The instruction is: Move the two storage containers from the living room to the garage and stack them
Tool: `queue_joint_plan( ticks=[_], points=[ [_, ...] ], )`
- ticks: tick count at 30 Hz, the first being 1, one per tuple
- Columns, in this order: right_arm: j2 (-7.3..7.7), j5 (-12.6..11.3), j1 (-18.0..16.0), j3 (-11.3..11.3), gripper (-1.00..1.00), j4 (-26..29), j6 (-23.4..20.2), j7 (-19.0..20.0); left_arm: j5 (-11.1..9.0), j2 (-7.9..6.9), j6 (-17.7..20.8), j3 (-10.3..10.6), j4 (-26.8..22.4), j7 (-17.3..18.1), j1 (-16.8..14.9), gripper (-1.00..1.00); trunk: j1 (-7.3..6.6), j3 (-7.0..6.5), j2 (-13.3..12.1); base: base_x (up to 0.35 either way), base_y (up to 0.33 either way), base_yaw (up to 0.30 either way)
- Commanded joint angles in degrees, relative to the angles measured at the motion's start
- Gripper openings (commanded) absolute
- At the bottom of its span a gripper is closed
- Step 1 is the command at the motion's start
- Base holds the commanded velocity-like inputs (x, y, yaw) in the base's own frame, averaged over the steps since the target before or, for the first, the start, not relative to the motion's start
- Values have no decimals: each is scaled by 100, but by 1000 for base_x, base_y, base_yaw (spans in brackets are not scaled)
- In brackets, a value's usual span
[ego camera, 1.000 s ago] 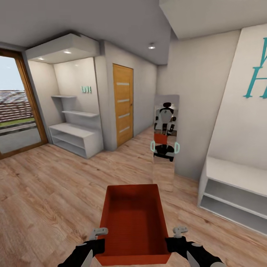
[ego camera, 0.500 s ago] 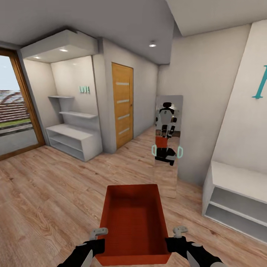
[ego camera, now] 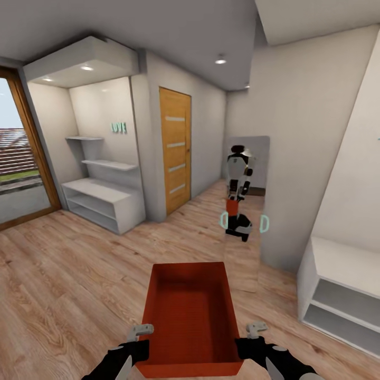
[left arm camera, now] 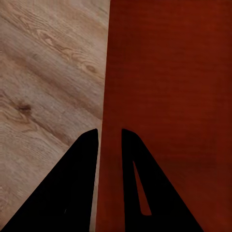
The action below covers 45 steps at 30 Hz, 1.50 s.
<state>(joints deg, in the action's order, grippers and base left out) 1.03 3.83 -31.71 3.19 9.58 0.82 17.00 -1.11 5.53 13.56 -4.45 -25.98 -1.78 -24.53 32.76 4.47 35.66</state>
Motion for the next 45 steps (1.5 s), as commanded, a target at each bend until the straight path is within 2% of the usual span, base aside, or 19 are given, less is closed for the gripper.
queue_joint_plan(
  ticks=[1, 45],
  points=[
    [3, -5, -10, -29, -100, 18, 6, 14, 146, -201, 42, 23, 6, -156, 1, -100, 5, 10, 9, 317, 163, 0],
    [3, 4, -10, -29, -100, 18, 6, 19, 146, -192, 42, 23, 6, -155, 1, -100, 5, 10, 9, 314, 153, 0]
  ],
)
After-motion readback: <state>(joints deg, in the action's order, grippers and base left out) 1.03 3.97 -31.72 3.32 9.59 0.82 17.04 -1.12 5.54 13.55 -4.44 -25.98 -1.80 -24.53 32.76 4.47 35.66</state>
